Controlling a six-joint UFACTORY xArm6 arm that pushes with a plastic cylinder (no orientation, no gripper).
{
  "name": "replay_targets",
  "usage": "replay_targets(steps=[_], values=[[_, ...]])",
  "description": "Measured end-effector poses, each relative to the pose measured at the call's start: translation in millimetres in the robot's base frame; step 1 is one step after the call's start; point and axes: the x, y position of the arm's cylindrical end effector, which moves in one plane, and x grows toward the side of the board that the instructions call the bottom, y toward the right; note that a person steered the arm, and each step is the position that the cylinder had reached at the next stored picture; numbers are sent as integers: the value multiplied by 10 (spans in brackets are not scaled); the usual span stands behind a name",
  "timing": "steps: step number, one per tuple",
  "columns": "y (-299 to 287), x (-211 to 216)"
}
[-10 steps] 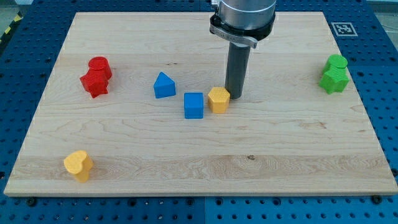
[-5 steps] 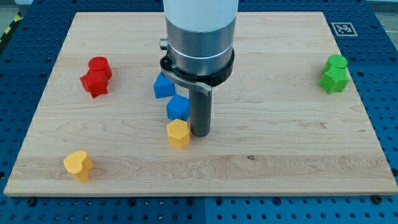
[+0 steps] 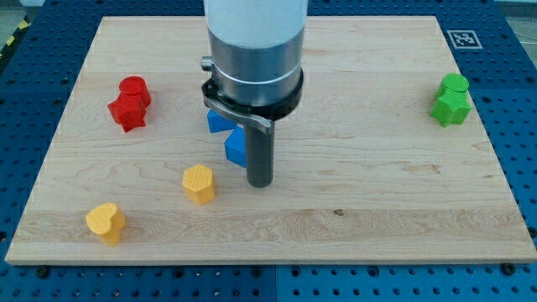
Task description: Push the hexagon into the heart
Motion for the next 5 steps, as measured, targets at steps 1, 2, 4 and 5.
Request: replay_targets(steps=[1,2,4,5], values=[[-315,-29],[-695,121],[-1099,278],[-1214,251]])
